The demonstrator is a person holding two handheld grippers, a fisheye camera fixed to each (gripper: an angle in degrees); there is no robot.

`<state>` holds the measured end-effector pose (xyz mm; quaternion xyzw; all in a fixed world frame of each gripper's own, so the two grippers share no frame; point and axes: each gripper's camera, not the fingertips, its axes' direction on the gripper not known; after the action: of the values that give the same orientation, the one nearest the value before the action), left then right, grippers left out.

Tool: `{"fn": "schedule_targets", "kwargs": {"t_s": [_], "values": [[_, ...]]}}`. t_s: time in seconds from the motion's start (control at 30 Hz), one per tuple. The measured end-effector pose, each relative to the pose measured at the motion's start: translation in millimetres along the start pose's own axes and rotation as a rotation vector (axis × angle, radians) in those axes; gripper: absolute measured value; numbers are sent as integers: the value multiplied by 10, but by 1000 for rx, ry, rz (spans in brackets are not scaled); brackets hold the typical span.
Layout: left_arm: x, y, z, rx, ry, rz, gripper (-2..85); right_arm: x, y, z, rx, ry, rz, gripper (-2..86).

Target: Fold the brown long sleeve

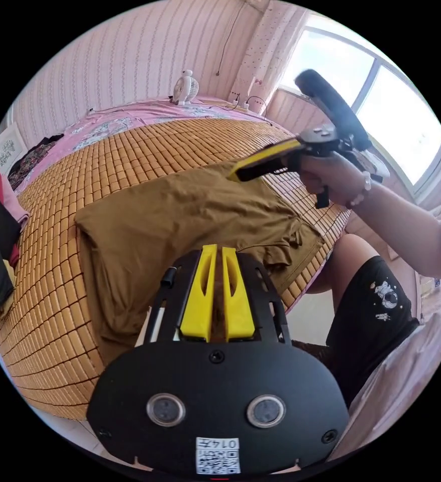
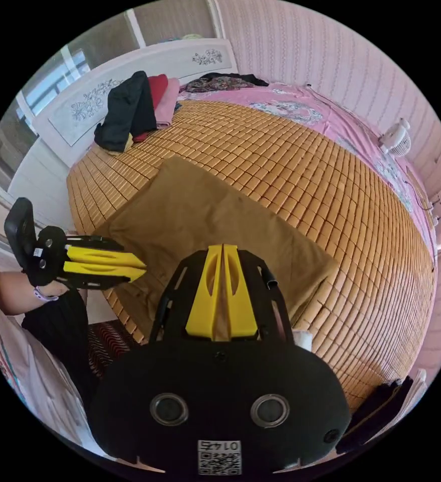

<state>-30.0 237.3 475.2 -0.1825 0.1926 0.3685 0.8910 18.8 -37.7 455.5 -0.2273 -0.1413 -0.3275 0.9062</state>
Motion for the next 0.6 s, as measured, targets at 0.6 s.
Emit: {"fn": "schedule_targets", "kwargs": {"t_s": [0.6], "values": [[372,327,497,-65,63,112,-8,487,-945,772,-361,41,-106,-4]]}}
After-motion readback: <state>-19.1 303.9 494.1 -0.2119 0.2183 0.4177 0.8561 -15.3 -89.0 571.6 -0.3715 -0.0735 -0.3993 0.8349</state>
